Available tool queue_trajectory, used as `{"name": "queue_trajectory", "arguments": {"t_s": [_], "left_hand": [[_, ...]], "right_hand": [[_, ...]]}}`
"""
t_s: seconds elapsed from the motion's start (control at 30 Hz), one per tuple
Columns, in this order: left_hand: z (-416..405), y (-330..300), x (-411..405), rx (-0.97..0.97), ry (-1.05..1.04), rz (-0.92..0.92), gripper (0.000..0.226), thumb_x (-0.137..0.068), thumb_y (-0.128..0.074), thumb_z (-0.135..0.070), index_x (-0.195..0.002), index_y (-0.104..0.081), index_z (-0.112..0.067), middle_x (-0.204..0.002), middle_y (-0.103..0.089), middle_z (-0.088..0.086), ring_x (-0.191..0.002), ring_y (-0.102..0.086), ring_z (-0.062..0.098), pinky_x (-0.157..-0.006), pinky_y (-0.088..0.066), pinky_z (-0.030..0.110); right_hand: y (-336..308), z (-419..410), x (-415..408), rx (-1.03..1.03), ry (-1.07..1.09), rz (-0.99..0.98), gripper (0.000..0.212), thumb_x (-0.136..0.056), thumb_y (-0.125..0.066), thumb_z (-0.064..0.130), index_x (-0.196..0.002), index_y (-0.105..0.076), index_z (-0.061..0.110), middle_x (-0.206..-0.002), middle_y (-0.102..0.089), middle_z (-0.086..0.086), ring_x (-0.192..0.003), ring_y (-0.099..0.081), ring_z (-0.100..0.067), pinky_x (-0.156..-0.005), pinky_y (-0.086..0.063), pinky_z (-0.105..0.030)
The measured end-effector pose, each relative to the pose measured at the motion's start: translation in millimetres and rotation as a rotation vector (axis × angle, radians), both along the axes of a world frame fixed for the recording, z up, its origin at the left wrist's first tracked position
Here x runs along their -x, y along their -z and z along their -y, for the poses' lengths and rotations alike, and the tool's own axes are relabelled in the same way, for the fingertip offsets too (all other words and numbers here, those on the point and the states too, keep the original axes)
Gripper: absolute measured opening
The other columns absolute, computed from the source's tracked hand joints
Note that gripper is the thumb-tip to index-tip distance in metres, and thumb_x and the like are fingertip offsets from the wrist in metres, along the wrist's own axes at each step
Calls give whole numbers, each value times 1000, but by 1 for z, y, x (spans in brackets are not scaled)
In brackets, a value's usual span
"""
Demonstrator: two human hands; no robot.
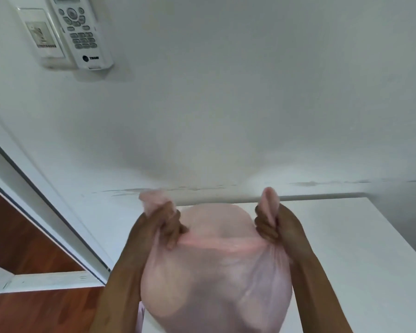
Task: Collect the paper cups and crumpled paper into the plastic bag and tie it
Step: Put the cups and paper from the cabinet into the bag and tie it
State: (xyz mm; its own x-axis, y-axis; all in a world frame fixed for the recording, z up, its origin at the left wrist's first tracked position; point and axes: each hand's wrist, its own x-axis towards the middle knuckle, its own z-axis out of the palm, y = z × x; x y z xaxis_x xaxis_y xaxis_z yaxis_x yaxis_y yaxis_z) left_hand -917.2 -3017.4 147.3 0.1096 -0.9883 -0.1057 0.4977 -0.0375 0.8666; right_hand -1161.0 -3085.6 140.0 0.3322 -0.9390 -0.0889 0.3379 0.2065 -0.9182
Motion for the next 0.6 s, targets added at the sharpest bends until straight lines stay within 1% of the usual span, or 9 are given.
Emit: {"name": "queue_trajectory", "arguments": {"t_s": [0.07, 0.13, 0.2, 0.27, 0.33, 0.4, 0.47, 0.53, 0.6], "left_hand": [[0, -5, 11, -47, 61, 320, 45, -85, -71, -29, -54, -41, -17, -49, -31, 8, -42, -34, 18, -55, -39, 25], [-3, -7, 23, -96, 116, 575, 33, -91, -67, -24, -63, -53, -15, -52, -55, -1, -48, -54, 9, -53, -42, 17], [-8, -9, 35, -60, 209, 680, 9, -97, -59, -23, -92, -67, -22, -81, -75, -12, -79, -70, 3, -67, -50, 12], [-13, -3, 44, -20, 311, 729, 14, -100, -55, -23, -108, -66, -23, -101, -75, -9, -95, -70, 6, -82, -55, 23], [-18, -3, 52, 0, 360, 662, 17, -102, -54, -25, -109, -67, -18, -101, -74, 5, -95, -71, 16, -87, -56, 32], [-23, -4, 60, -14, 324, 469, 16, -93, -58, -27, -91, -72, -20, -84, -69, 11, -77, -67, 18, -75, -53, 26], [-25, -7, 64, -56, 199, 205, 18, -80, -59, -24, -69, -66, -12, -64, -55, 14, -58, -56, 20, -58, -48, 24], [-24, -5, 61, -76, 105, 51, 23, -76, -68, -27, -69, -60, -6, -66, -51, 18, -61, -53, 26, -61, -47, 31], [-23, -4, 59, -41, 76, -9, 23, -84, -66, -26, -72, -63, -7, -73, -57, 19, -76, -61, 32, -74, -49, 38]], "right_hand": [[-10, -17, -12, 149, -1, -299, 54, -100, -47, 42, -66, -37, 1, -50, -39, -11, -42, -30, -15, -45, -15, -28], [-14, -28, -23, 236, -51, -440, 45, -99, -50, 40, -76, -43, 2, -60, -64, -12, -44, -45, -15, -44, -28, -21], [-10, -34, -28, 322, -137, -564, 29, -100, -54, 30, -81, -50, 9, -65, -69, -11, -48, -55, -14, -48, -38, -22], [-4, -40, -30, 334, -158, -608, 19, -98, -54, 22, -82, -52, 13, -61, -64, -10, -47, -49, -15, -47, -35, -24], [2, -44, -30, 309, -130, -587, 18, -98, -53, 20, -83, -51, 11, -66, -64, -13, -50, -49, -15, -49, -38, -25], [7, -46, -27, 298, -91, -632, 18, -97, -54, 23, -83, -52, 12, -75, -67, -12, -55, -50, -12, -54, -40, -24], [13, -47, -23, 306, -67, -710, 16, -94, -57, 21, -79, -52, 16, -75, -67, -6, -55, -49, -9, -54, -40, -22], [20, -48, -21, 332, -49, -828, 15, -90, -58, 16, -79, -51, 22, -73, -68, 0, -58, -54, -11, -56, -43, -26], [28, -50, -20, 360, -57, -972, 12, -89, -58, 15, -85, -51, 25, -76, -70, 3, -66, -61, -14, -63, -47, -31]]}}
